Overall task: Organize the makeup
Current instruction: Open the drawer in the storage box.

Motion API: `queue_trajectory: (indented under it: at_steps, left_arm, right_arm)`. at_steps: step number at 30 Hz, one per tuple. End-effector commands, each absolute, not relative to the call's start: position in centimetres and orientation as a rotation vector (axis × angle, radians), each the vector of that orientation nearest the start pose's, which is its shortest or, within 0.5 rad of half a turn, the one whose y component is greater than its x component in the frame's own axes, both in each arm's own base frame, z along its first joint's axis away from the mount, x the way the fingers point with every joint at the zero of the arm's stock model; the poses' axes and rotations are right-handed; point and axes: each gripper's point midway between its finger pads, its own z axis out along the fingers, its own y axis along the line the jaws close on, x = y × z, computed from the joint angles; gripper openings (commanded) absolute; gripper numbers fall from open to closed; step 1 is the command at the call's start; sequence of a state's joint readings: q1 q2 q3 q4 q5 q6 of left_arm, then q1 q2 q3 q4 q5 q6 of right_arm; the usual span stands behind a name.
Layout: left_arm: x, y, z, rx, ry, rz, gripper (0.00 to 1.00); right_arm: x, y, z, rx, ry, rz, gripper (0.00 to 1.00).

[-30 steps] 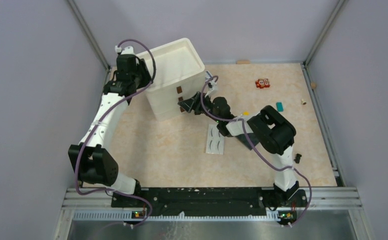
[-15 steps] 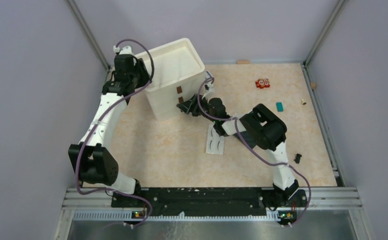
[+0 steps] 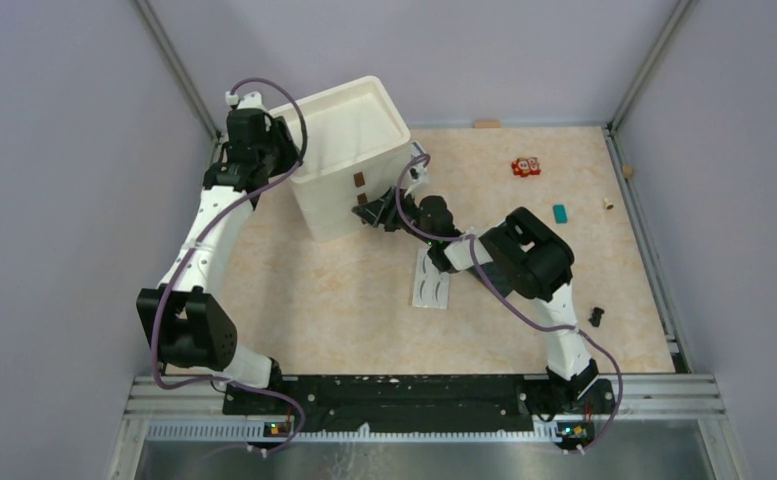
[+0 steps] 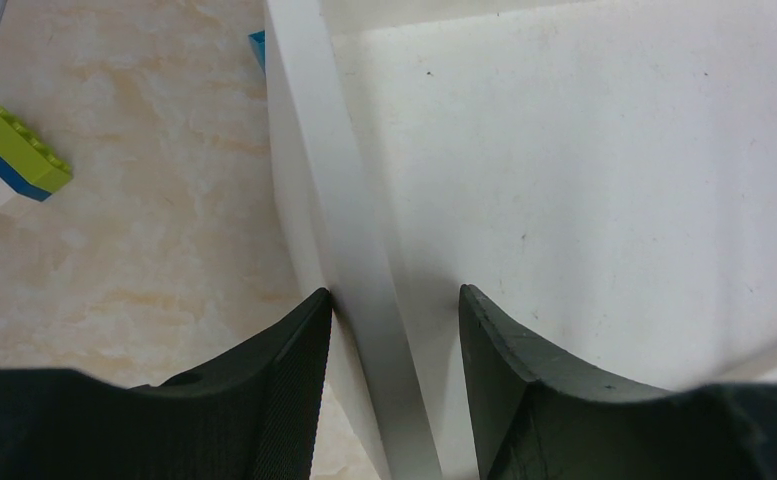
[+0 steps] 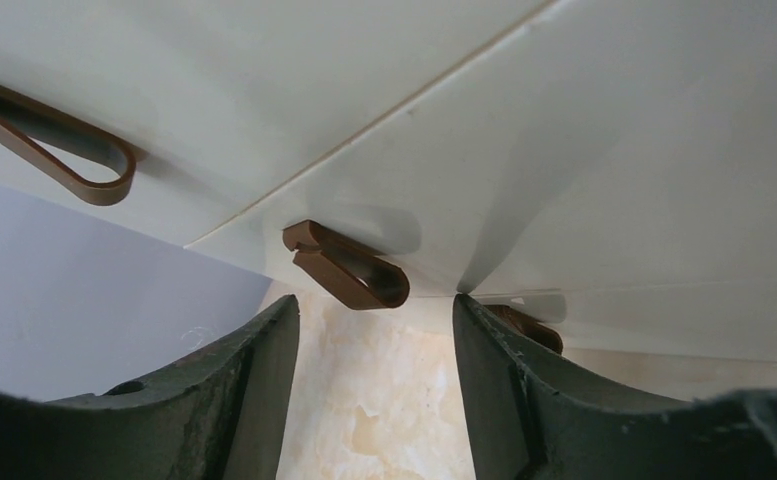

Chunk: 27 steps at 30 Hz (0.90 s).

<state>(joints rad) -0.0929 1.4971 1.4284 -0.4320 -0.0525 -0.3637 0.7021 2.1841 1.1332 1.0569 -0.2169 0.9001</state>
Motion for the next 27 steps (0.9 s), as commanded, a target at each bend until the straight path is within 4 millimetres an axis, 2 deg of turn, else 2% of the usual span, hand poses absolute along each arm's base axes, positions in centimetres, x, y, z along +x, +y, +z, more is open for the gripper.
queue_trajectory:
  at_steps: [1, 4, 11, 13, 16, 22, 27]
  left_arm:
    - [44.7, -4.9, 25.4, -0.296, 2.081, -0.234, 0.55]
    - [44.6, -4.8, 25.5, -0.298, 2.078, -0.232, 0.55]
    - [44.6, -4.9, 25.3, -0.295, 2.083, -0.243, 0.55]
    - [44.6, -4.9, 25.3, -0.294, 2.083, -0.244, 0.55]
    - [44.6, -5.0, 25.2, -0.291, 2.086, -0.249, 0.55]
    - [44.6, -4.9, 25.2, -0.293, 2.085, -0.247, 0.55]
    - [44.6, -5.0, 25.1, -0.291, 2.087, -0.248, 0.55]
  right_arm:
    - [40.3, 42.8, 18.4, -0.034, 1.557, 1.453, 0.54]
    - [40.2, 42.6, 19.1, -0.034, 1.532, 1.464, 0.49]
    - [40.2, 42.5, 19.4, -0.027, 1.527, 1.456, 0.47]
    - [40.3, 42.4, 19.4, -0.025, 1.528, 1.453, 0.41]
    - [40.3, 42.4, 19.3, -0.027, 1.527, 1.455, 0.24]
    - [40.0, 42.1, 19.0, -0.029, 1.527, 1.458, 0.09]
    - [39.5, 41.9, 19.0, -0.036, 1.520, 1.469, 0.00]
